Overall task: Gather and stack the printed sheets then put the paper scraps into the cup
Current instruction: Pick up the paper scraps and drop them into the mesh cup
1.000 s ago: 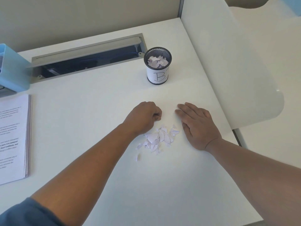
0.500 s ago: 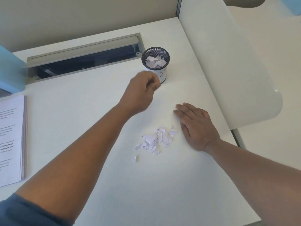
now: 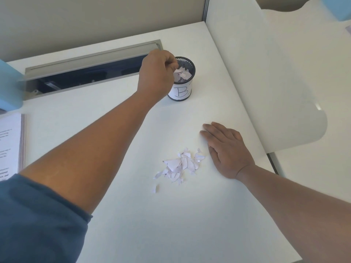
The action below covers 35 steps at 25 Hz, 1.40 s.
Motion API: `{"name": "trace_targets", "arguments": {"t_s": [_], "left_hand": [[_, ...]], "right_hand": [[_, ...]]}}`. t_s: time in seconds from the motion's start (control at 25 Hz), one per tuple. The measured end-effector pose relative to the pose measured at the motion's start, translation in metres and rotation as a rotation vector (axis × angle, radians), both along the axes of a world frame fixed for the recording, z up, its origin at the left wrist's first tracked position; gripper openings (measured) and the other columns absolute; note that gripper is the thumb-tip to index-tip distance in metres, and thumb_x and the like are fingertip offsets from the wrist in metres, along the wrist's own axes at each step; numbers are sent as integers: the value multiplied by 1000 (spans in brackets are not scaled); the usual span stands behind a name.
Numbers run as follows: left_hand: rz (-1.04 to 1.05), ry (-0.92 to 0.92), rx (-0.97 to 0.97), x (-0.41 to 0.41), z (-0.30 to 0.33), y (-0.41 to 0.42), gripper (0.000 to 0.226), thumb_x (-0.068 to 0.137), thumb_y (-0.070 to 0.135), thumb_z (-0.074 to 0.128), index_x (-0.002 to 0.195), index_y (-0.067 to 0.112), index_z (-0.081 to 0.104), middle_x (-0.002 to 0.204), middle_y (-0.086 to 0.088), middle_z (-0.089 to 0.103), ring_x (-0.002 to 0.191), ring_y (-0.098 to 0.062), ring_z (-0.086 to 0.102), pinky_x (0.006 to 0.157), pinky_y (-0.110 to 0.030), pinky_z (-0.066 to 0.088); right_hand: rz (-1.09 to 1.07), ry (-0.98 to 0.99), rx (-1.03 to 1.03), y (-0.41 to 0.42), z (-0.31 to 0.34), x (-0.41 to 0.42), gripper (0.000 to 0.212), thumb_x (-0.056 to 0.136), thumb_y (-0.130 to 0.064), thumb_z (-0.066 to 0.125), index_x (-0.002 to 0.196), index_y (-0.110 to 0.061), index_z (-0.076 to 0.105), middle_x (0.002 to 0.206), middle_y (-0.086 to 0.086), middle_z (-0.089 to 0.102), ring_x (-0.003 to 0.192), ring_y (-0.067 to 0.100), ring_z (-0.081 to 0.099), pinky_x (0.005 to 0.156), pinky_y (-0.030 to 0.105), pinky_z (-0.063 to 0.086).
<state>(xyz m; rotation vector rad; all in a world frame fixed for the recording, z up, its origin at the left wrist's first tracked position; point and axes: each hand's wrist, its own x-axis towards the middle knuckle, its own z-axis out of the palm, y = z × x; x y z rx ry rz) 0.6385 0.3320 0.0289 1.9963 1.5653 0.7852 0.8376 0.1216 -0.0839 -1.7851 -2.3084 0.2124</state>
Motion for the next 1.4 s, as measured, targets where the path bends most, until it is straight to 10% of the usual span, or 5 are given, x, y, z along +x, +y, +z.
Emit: {"name": "trace_targets", "arguments": {"t_s": [0.36,0.64,0.88,1.04,1.4], "left_hand": [[-24,-81,7,-15,-14,-27,23,101,12,60,119,13,75,107,7,60,99,-8,55,79,0,35],[61,-147,25,-23,-22,-46,8,96,24,64,88,23,64,78,15,53,70,0,47,69,-20,40],[-62,152,-38,-74,-87,-121,19,98,25,63,113,18,72,119,0,67,110,-28,59,97,-46,49],[-85,324,-126,-109,-102,-152,40,105,38,53,142,27,59,159,5,45,151,-22,32,122,-46,25],[2,519,-163,-111,-99,-159,50,109,48,30,156,36,38,170,10,23,159,-16,10,127,-40,5]], "right_hand": [[2,-2,6,0,1,-1,47,102,-22,33,144,-16,54,156,0,47,146,27,40,109,45,33],[-2,-10,-15,0,4,-2,48,101,-24,31,144,-17,54,156,-1,46,146,27,39,109,45,32],[5,-12,-31,-1,7,-2,48,101,-24,31,144,-18,53,157,-2,46,147,26,38,109,43,30],[8,-11,-61,-1,11,-3,49,100,-23,32,144,-16,52,157,0,45,147,28,37,109,45,30],[-78,248,-207,1,35,-24,39,100,-19,47,136,-11,60,141,4,59,136,29,46,111,43,39]]}}
